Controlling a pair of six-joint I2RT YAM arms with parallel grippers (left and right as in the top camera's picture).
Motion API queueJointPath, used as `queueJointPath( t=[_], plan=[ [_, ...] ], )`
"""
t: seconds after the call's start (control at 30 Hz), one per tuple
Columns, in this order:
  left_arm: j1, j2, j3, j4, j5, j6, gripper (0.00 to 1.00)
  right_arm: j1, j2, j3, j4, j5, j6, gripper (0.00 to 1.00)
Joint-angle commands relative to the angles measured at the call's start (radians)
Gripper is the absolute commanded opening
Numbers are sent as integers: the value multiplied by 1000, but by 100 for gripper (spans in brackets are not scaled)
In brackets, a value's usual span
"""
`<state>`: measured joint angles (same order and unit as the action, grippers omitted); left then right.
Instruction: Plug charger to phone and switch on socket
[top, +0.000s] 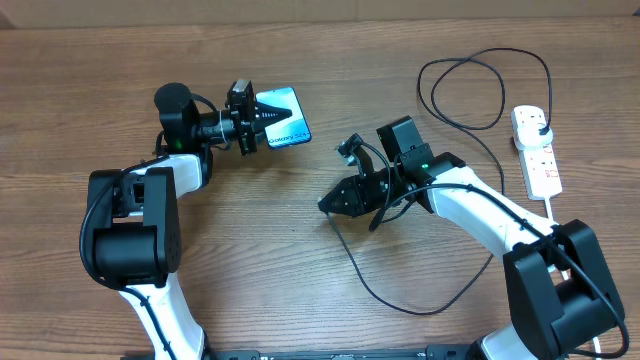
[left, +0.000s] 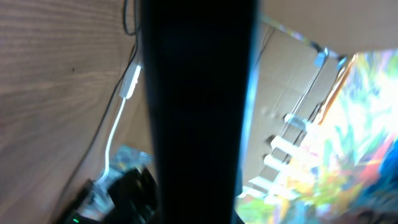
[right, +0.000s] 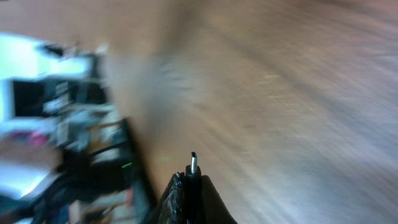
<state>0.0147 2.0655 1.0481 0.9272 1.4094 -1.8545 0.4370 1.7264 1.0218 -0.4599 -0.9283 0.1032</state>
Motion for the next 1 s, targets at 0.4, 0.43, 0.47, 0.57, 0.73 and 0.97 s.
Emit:
queueJointPath(
  t=[0.4,0.43,0.47,0.57,0.73,0.97],
  plan=[
    [-17,4,23,258,-3,67,5,-32,-16,0,143,-360,29,4],
    [-21,4,23,257,-7,67,5,-36,-16,0,165,-360,53,4],
    [-24,4,23,256,-11,67,4,-40,-16,0,187,-360,79,4],
    [-43,4,23,239,-27,66,5,-47,-16,0,257,-341,175,4],
    [-83,4,23,191,-49,72,4,-48,-15,0,327,-314,291,4],
    [-90,4,23,192,-58,79,4,-79,-15,0,341,-303,360,4]
  ],
)
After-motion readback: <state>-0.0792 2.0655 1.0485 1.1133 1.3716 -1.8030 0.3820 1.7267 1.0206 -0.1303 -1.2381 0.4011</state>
